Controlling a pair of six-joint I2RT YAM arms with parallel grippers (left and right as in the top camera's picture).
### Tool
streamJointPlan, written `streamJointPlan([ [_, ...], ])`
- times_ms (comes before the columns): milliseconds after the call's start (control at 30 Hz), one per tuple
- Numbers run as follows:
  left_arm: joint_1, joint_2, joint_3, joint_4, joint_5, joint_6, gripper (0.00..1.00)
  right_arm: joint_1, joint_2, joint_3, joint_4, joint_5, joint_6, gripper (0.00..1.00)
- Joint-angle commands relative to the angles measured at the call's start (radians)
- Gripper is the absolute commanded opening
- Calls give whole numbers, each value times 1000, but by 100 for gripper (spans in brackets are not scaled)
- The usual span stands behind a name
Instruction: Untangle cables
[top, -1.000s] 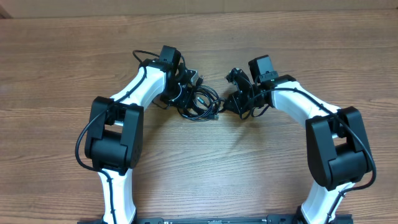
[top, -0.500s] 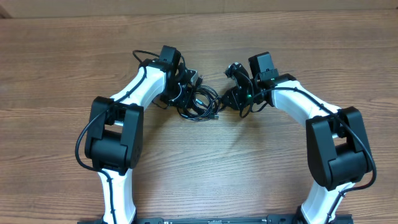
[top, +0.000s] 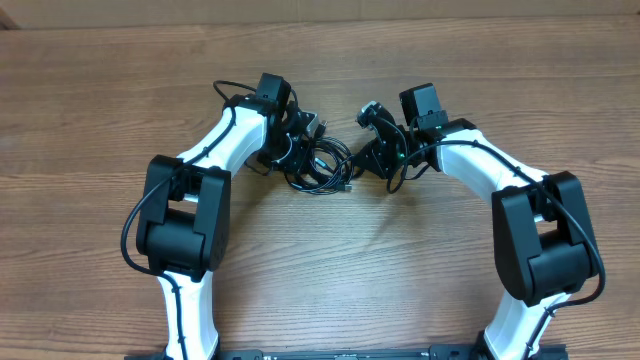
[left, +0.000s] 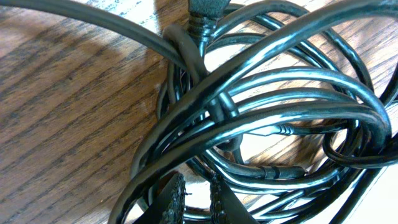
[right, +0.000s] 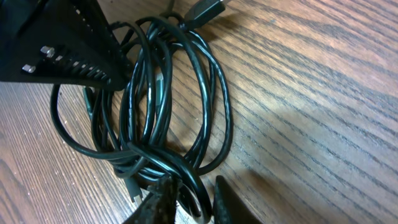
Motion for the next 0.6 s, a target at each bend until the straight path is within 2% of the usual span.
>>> streamJointPlan([
  [0, 8, 22, -5, 0, -22, -14, 17, 3, 19, 26, 9, -18, -19, 22],
  [133, 8, 22, -5, 0, -22, -14, 17, 3, 29, 26, 9, -18, -19, 15],
  [367, 8, 22, -5, 0, -22, -14, 17, 2, 53, 26, 20, -16, -18, 15],
  [433, 8, 22, -5, 0, -22, -14, 17, -2, 50, 30, 19, -18, -9, 4],
  [567, 8, 22, -5, 0, -22, -13, 17, -36, 14, 47, -23, -63, 58, 4],
])
